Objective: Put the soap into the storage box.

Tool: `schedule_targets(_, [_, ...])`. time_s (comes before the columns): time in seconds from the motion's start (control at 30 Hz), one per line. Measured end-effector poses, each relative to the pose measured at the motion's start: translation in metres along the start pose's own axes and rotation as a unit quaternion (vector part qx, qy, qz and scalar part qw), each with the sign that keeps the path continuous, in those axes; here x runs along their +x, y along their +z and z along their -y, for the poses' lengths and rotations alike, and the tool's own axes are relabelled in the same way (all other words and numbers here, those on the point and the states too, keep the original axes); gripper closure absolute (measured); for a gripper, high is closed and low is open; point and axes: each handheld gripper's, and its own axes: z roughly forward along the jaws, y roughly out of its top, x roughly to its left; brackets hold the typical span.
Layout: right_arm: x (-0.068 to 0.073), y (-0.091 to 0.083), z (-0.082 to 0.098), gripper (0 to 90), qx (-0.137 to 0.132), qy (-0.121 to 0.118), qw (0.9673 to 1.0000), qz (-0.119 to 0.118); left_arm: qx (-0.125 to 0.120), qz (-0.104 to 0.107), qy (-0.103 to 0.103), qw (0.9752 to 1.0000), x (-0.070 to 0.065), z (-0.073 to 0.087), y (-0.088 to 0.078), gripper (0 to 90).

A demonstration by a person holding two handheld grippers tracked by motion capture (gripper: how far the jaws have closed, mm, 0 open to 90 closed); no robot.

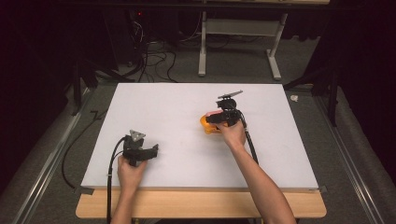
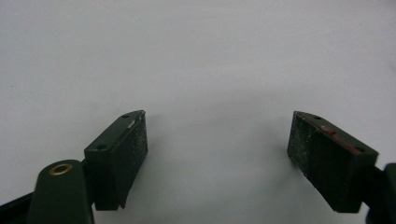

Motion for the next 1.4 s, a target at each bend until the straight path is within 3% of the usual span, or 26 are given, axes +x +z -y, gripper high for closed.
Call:
schedule_targets(0.6, [0.002,0.0049,0.0036,13.5,-0.006,0.016,0.9998,0.009,0.0,0.0,0.0,1.0,0.0,0.0,0.0,20.3])
schedule_targets(1.4, [-0.0039,0.0027,0.0048,14.2,-0.015,0.033,0.9993,-0.006,0.0,0.0,0.0,1.0,0.0001,0.0,0.0,20.3])
